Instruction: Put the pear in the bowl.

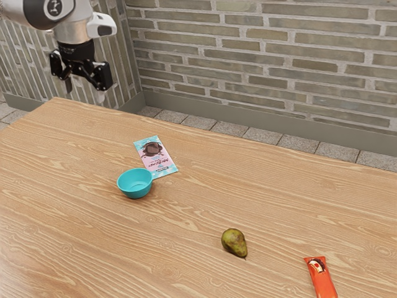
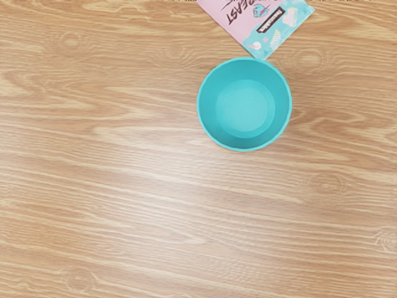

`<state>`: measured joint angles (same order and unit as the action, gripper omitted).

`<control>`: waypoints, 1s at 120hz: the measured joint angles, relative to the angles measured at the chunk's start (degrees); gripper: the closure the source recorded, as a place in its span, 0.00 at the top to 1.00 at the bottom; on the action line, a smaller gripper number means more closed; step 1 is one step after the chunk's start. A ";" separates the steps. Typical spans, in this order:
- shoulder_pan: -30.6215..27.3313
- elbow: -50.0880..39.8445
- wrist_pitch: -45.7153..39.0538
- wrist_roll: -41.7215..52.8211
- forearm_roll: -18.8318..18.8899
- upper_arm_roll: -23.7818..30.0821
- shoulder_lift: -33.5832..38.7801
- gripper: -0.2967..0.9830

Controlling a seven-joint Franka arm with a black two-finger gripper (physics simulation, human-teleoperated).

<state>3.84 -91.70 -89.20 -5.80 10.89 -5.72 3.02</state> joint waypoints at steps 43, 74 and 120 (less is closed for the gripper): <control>-1.64 -6.59 -7.23 0.52 -5.13 3.81 -5.09 0.77; 2.49 -7.12 -18.51 -13.61 -13.73 8.34 -16.35 0.77; 12.44 -15.16 -33.24 -43.38 -18.68 8.72 -20.64 0.77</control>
<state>16.27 -106.86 -122.44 -49.18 -7.78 2.99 -17.62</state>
